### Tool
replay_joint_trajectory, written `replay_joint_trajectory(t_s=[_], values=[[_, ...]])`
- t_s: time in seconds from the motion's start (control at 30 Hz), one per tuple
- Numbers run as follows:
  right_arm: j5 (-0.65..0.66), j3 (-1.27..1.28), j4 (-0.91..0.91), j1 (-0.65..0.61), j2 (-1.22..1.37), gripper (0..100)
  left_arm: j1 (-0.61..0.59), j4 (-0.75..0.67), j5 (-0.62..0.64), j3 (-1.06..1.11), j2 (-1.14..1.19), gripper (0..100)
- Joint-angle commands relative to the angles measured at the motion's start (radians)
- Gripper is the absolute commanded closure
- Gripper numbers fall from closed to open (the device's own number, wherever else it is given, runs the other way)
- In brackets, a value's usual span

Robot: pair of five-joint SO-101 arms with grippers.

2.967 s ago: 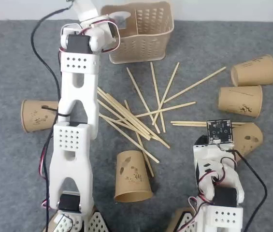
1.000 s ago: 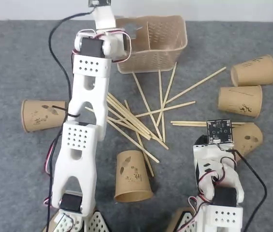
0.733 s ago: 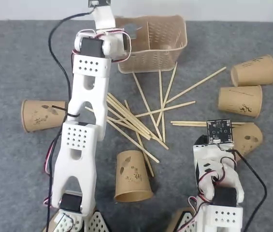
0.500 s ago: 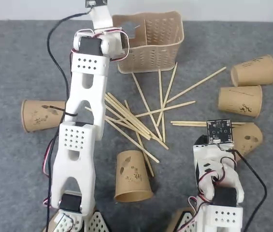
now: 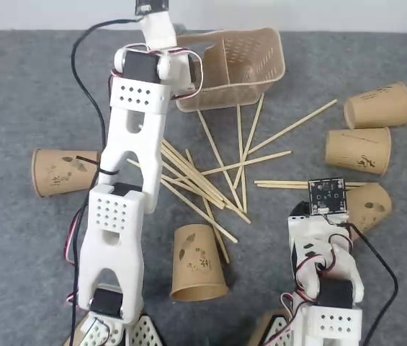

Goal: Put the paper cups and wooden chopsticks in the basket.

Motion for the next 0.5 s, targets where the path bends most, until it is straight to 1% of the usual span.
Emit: replay_joint_trajectory(t_s=[0.0, 0.13, 0.33, 0.4, 0.47], values=[[0.018, 0.023, -0.018, 0.007, 0.016, 99.0, -0.035, -0.055, 0.035, -0.005, -0.081, 96], [0.018, 0.023, -0.018, 0.007, 0.016, 99.0, -0.084, -0.104, 0.060, -0.004, -0.080, 96], [0.018, 0.023, -0.018, 0.007, 0.016, 99.0, -0.121, -0.173, 0.180, -0.005, -0.086, 95], [0.018, 0.023, -0.018, 0.007, 0.016, 99.0, -0.126, -0.184, 0.186, -0.007, -0.087, 93], [0.018, 0.023, -0.019, 0.007, 0.016, 99.0, -0.123, -0.176, 0.187, -0.019, -0.089, 87]])
